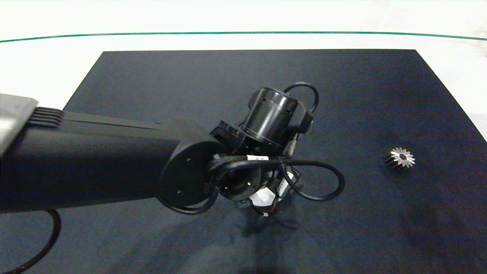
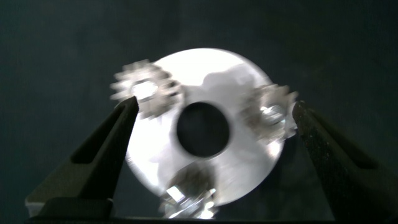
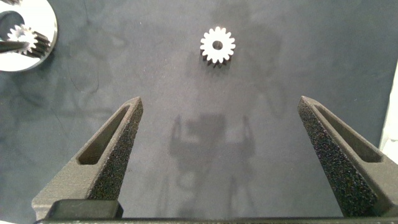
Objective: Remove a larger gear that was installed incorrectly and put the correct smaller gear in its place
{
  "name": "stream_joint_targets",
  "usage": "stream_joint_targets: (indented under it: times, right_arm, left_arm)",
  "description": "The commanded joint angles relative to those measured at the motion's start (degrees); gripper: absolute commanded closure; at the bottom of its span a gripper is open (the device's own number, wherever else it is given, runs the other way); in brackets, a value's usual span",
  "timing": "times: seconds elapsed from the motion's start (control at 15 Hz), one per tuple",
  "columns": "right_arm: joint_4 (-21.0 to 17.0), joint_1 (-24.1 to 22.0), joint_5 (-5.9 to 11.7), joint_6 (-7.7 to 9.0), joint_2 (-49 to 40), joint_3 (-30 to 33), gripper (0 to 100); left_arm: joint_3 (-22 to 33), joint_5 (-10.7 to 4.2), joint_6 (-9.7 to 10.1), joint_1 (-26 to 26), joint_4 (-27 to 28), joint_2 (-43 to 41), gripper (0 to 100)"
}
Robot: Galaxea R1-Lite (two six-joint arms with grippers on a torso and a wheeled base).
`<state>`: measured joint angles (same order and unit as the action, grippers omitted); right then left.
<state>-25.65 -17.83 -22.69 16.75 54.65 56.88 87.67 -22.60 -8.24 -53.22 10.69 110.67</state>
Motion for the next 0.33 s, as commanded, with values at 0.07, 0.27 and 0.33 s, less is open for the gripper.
stream_joint_targets:
  times: [0.07, 0.27, 0.33]
  right_arm:
    - [-0.45, -0.27, 0.19, -0.05, -2.27, 0.34, 0]
    - [-2.48, -2.2, 0.27, -0.31, -4.03, 0.07, 0]
    - [-3.62, -2.38, 0.27, -0.31, -4.99, -0.19, 0]
  left_arm:
    - [-4.0, -0.16, 1.74, 5.15, 1.97, -11.44, 0]
    - [-9.8, -0.16, 2.0, 11.04, 3.2, -23.48, 0]
    - [-12.44, -0.16, 2.0, 12.97, 3.37, -27.17, 0]
